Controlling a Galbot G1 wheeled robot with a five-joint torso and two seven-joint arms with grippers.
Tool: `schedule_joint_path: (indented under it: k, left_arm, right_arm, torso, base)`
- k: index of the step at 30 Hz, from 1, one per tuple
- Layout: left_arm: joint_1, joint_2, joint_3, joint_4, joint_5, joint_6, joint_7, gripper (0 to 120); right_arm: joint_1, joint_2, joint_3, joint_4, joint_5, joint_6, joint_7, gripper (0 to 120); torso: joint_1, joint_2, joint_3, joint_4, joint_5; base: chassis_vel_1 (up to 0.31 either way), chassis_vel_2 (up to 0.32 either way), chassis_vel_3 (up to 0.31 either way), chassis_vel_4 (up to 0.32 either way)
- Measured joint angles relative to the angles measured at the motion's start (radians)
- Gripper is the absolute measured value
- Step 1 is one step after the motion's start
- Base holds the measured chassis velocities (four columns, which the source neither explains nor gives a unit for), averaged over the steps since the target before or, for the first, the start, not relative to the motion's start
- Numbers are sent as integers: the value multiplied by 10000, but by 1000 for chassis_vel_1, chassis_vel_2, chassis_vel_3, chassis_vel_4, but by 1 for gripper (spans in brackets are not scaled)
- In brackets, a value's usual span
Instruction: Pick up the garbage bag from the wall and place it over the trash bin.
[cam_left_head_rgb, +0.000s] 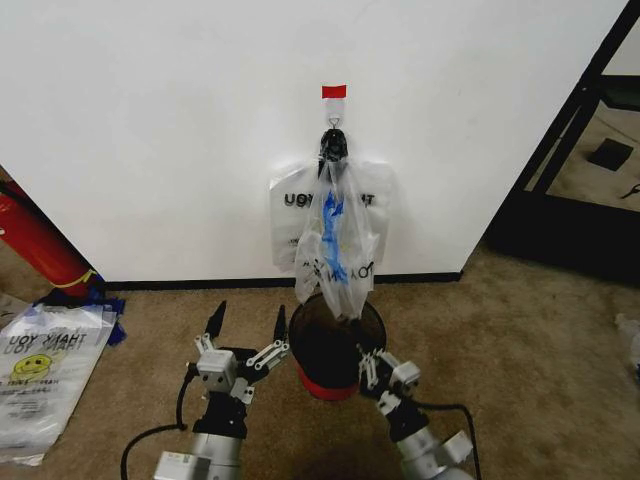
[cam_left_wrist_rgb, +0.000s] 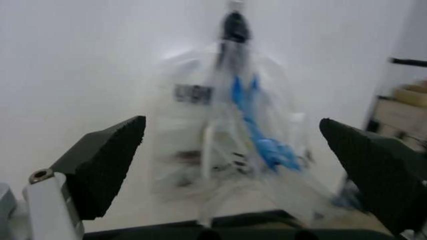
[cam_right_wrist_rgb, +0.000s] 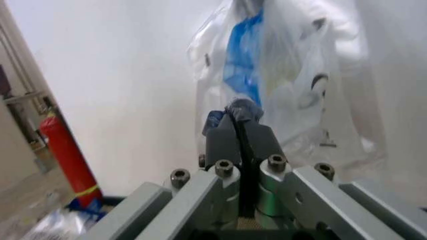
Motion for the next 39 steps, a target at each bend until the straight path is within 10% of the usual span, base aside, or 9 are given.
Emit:
schedule_joint_path:
  k: [11, 39]
  left_arm:
    - [-3857, 1782, 1621, 134, -4084, 2354, -437, 100]
    - [-7944, -475, 2709, 4577, -5329, 2679, -765, 89]
  right_arm:
    - [-26, 609, 384, 614, 1030, -450, 1298, 0]
    - [-409, 396, 917, 950, 947, -435, 1737, 0]
  torso:
    - [-1, -2, 0, 0, 1]
    - [0, -2, 0, -1, 0]
  base:
    - [0, 0, 0, 0]
    - [0, 0, 0, 0]
